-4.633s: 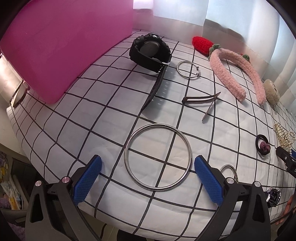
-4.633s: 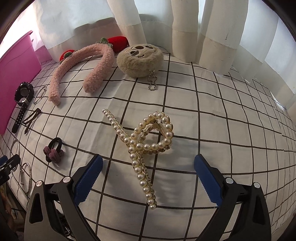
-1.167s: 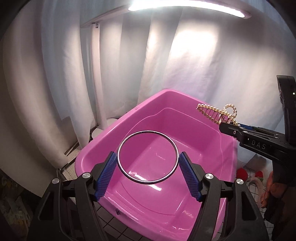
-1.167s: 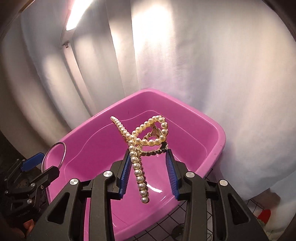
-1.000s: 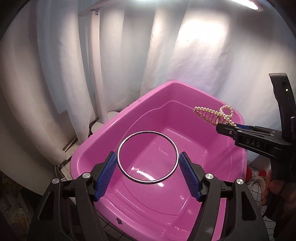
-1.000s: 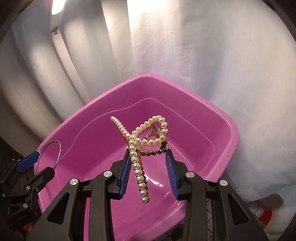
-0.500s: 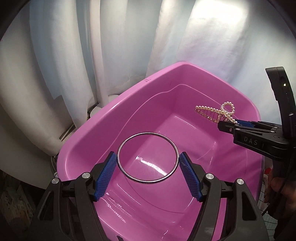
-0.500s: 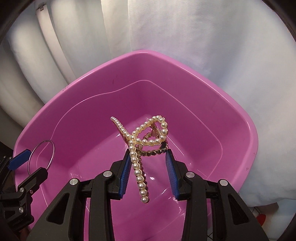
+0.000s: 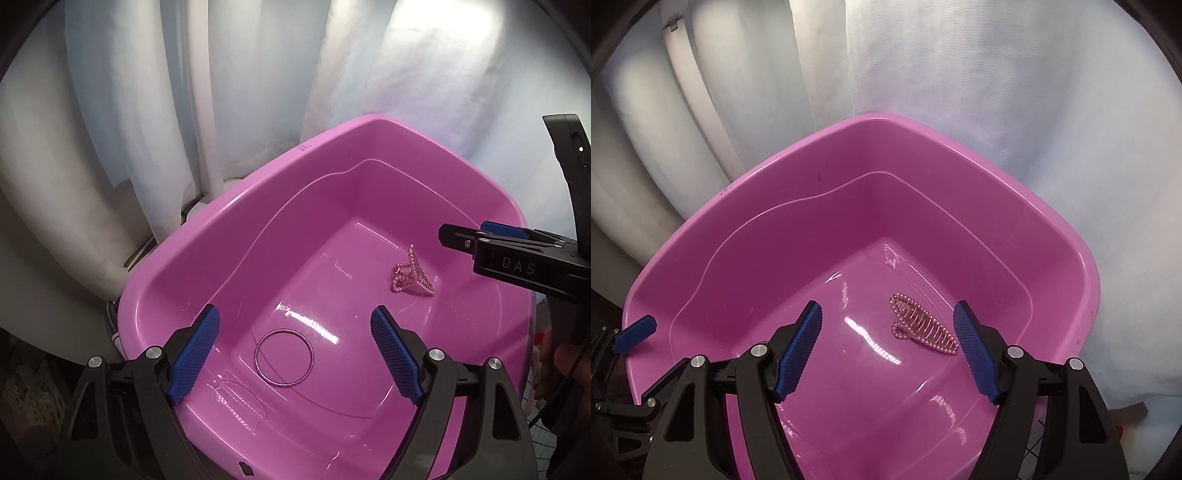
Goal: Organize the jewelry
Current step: 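Open right gripper to drop the pearl clip while left gripper drops the ring, then withdraw both open tools from the tub back over the table, then grasp the black hair clip with right gripper while left gripper grasps the silver bangle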
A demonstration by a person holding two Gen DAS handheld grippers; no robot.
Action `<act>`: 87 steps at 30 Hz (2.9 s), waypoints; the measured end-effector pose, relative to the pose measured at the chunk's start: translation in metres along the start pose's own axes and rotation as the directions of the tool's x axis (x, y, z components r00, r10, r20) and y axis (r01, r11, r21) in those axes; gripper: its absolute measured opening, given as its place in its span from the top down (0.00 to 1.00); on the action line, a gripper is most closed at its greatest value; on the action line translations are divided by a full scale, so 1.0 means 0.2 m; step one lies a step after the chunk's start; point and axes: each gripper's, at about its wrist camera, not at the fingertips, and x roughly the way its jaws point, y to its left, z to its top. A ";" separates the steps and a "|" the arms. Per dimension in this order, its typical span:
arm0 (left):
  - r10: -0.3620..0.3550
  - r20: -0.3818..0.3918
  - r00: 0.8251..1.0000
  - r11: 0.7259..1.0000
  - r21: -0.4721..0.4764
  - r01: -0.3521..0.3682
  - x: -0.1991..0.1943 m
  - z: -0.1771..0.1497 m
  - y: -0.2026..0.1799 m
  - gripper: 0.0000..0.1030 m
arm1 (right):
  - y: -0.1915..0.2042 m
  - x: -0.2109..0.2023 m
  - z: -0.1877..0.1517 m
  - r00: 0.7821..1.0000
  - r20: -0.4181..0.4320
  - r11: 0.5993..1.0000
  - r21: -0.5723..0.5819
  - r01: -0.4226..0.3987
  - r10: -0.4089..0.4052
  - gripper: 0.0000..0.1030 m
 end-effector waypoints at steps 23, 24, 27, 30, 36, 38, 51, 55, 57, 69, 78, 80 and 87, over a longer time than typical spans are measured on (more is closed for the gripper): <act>0.025 0.053 0.998 1.000 -0.016 -0.024 -0.18 -0.05 0.04 0.20 | 0.04 -0.20 -0.09 0.999 0.051 1.000 -0.001 0.003 -0.003 0.32; 0.025 0.055 0.998 1.000 -0.017 -0.025 -0.19 -0.05 0.04 0.20 | 0.04 -0.22 -0.09 0.998 0.055 1.000 -0.001 0.002 -0.002 0.32; 0.023 0.062 0.998 1.000 -0.017 -0.022 -0.23 -0.07 0.04 0.20 | 0.04 -0.26 -0.12 0.998 0.068 1.000 0.001 0.004 -0.004 0.32; 0.015 0.072 0.997 1.000 -0.013 -0.014 -0.27 -0.08 0.03 0.20 | 0.03 -0.31 -0.16 0.997 0.082 1.000 0.010 -0.002 0.001 0.32; 0.008 0.092 0.996 1.000 0.002 -0.008 -0.34 -0.12 -0.01 0.20 | 0.02 -0.42 -0.25 0.995 0.103 1.000 0.010 0.004 -0.005 0.32; 0.006 0.100 0.995 1.000 0.009 -0.007 -0.37 -0.13 -0.03 0.20 | 0.02 -0.46 -0.28 0.994 0.111 1.000 0.012 0.005 -0.007 0.32; -0.040 0.128 0.991 0.997 0.065 0.032 -0.55 -0.28 -0.18 0.20 | -0.09 -0.76 -0.60 0.985 0.172 0.998 0.069 0.013 -0.024 0.32; -0.067 0.130 0.989 0.994 0.091 0.055 -0.60 -0.34 -0.26 0.19 | -0.17 -0.91 -0.76 0.979 0.203 0.995 0.102 0.011 -0.032 0.32; -0.079 0.130 0.988 0.992 0.111 0.065 -0.62 -0.38 -0.31 0.19 | -0.22 -0.99 -0.85 0.975 0.216 0.992 0.124 0.021 -0.047 0.32; -0.209 0.094 0.973 0.963 0.192 0.188 -0.67 -0.66 -0.60 0.18 | -0.61 -1.29 -1.61 0.959 0.192 0.933 0.335 0.134 -0.207 0.32; -0.277 0.042 0.960 0.922 0.292 0.253 -0.64 -0.89 -0.80 0.15 | -0.74 -1.32 -2.12 0.954 0.100 0.842 0.503 0.197 -0.283 0.32; -0.291 0.018 0.957 0.907 0.323 0.270 -0.62 -0.93 -0.84 0.15 | -0.72 -1.30 -2.21 0.954 0.084 0.820 0.537 0.200 -0.288 0.32; -0.341 -0.072 0.937 0.836 0.433 0.337 -0.51 -1.10 -0.92 0.14 | -0.61 -1.18 -2.41 0.950 0.019 0.750 0.619 0.234 -0.312 0.32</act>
